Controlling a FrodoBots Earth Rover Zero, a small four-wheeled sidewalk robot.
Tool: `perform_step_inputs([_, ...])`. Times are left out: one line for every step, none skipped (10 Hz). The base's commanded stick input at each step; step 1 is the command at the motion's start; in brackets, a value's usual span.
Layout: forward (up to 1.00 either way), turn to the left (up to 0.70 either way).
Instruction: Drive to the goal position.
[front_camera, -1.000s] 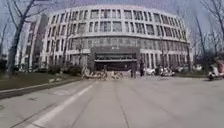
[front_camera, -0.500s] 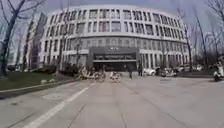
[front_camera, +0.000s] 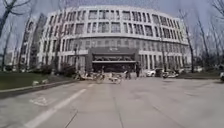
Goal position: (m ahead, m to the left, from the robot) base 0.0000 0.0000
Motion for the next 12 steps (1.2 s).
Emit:
perform_step_inputs([0.85,0.00])
perform_step_inputs([0.85,0.00])
perform_step_inputs([0.85,0.00])
perform_step_inputs([0.85,0.00])
perform_step_inputs([0.85,0.00])
perform_step_inputs([0.85,0.00])
perform_step_inputs([0.85,0.00])
perform_step_inputs([0.85,0.00])
perform_step_inputs([0.85,0.00])
perform_step_inputs([0.85,0.00])
perform_step_inputs([0.85,0.00])
perform_step_inputs([0.85,0.00])
